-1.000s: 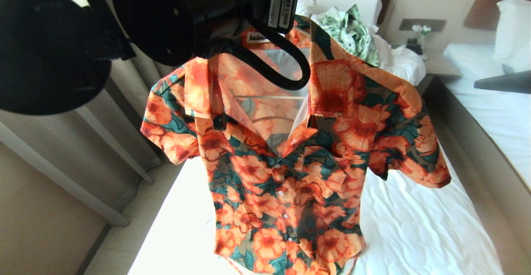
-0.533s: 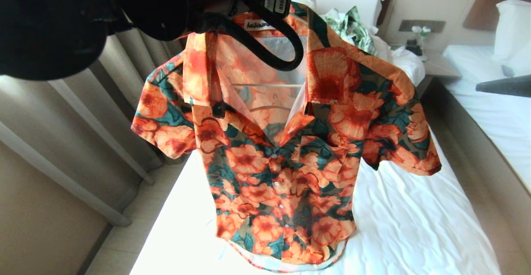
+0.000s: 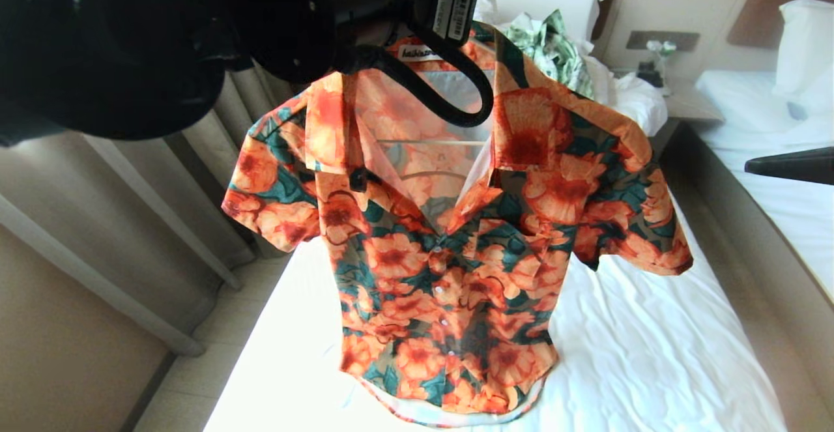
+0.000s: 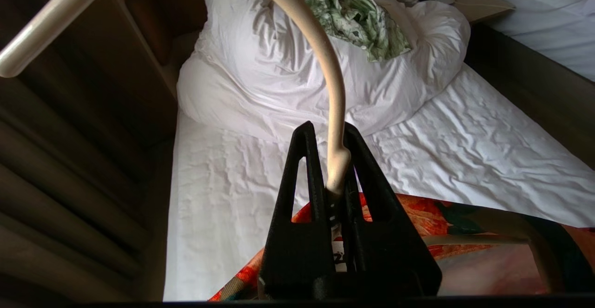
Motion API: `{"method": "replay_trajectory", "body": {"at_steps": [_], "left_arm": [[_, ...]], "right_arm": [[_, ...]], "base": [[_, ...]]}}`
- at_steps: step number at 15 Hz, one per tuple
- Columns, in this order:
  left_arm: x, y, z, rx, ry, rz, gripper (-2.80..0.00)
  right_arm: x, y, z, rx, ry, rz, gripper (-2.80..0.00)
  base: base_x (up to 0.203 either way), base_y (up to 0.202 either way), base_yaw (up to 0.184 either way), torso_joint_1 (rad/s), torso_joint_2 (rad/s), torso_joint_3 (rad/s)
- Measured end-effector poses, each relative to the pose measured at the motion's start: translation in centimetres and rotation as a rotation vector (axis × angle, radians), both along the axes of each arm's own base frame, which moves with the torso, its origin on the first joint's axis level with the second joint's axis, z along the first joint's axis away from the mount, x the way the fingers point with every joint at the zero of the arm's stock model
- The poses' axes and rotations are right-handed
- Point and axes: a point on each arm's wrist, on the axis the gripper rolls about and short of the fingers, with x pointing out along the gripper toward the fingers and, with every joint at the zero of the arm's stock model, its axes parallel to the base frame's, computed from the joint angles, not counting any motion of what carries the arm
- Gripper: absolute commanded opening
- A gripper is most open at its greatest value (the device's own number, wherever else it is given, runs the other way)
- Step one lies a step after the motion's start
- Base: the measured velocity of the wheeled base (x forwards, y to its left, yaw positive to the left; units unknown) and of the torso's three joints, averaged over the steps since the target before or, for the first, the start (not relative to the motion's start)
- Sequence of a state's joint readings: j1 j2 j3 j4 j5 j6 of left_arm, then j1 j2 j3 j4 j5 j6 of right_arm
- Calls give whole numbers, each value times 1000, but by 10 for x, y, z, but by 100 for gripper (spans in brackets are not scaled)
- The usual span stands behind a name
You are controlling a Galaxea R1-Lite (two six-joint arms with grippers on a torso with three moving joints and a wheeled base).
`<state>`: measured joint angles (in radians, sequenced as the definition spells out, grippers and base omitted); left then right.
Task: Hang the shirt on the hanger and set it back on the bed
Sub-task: Take the clothes hanger out of the clothes
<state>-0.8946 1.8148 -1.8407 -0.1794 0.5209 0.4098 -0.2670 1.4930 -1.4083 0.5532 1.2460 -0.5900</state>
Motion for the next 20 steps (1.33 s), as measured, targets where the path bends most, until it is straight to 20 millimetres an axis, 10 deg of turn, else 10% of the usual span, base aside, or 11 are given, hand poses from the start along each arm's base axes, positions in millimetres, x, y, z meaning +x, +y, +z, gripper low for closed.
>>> {"method": "replay_trajectory", "body": {"at_steps": [9, 10, 11, 20], "left_arm": [[5, 5, 10, -33, -25, 26, -280], [4, 6, 11, -35, -27, 26, -280], [4, 6, 12, -36, -27, 27, -280], [3, 8, 13, -42, -26, 37, -280]], "right_arm": [[-2, 19, -12, -3, -29, 79, -280], [-2, 19, -14, -4, -16, 72, -90], [-2, 20, -14, -10, -5, 60, 0], [28, 25, -10, -84, 24, -68, 0]], "base": [[0, 0, 0, 0, 0, 0], [0, 0, 0, 0, 0, 0], [0, 0, 0, 0, 0, 0], [0, 0, 0, 0, 0, 0]]}}
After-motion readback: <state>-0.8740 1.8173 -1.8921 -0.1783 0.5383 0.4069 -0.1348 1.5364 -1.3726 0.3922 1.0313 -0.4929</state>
